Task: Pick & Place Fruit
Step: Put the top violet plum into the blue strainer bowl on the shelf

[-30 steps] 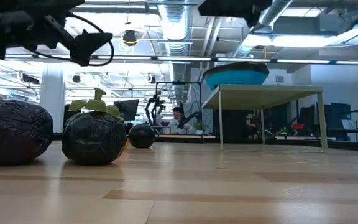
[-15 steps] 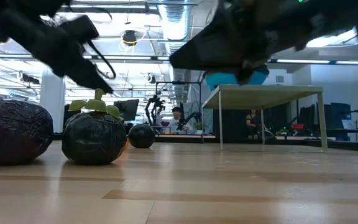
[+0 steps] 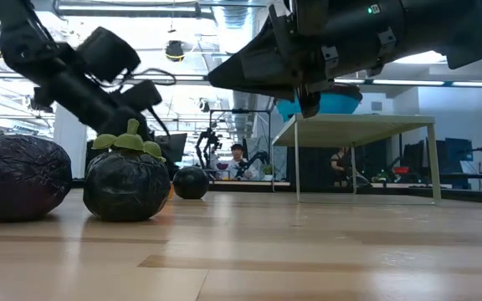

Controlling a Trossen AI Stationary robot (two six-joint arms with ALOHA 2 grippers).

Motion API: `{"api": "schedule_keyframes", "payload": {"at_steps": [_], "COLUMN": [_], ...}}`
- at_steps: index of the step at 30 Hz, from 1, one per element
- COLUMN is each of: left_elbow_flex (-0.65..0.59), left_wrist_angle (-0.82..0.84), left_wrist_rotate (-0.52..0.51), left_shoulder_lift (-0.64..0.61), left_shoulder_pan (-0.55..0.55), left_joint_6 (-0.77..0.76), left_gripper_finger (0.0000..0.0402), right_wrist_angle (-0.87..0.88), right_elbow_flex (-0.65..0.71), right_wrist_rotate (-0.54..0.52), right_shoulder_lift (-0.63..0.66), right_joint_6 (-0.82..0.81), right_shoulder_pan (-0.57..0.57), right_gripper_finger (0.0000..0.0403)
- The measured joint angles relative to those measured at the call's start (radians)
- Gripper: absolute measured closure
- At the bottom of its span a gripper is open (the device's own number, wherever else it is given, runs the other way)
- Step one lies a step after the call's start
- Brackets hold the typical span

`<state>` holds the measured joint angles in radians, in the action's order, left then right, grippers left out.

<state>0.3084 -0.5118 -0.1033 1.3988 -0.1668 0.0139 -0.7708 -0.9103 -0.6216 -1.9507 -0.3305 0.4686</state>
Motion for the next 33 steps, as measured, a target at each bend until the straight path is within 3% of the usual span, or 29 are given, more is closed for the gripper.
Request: {"api": "schedule_keyframes", "payload": {"at_steps": [6, 21, 29, 33], "left_elbow_flex": [-0.002, -0.003, 0.026, 0.03], "left_wrist_angle": [-0.219, -0.555, -0.593, -0.596], "left_wrist_rotate": [0.123, 0.226, 0.236, 0.236], "left_shoulder_lift": [0.141, 0.415, 0.496, 0.489], "left_shoulder_pan": [-0.052, -0.096, -0.095, -0.095], "left_joint_6": [0.026, 0.035, 0.035, 0.035], "left_gripper_finger": [0.0033, 0.0033, 0.0034, 0.0053], "right_wrist_angle": [0.003, 0.002, 0.002, 0.002], "right_elbow_flex": [-0.012, -0.021, -0.021, -0.021], "right_wrist_rotate": [0.0, 0.0, 0.0, 0.0], "right_shoulder_lift": [0.0, 0.0, 0.0, 0.0], "right_joint_6": [0.0, 0.0, 0.0, 0.0], "right_shoulder_pan": [0.0, 0.0, 0.0, 0.0], "right_gripper_finger": [0.04, 0.04, 0.04, 0.04]}}
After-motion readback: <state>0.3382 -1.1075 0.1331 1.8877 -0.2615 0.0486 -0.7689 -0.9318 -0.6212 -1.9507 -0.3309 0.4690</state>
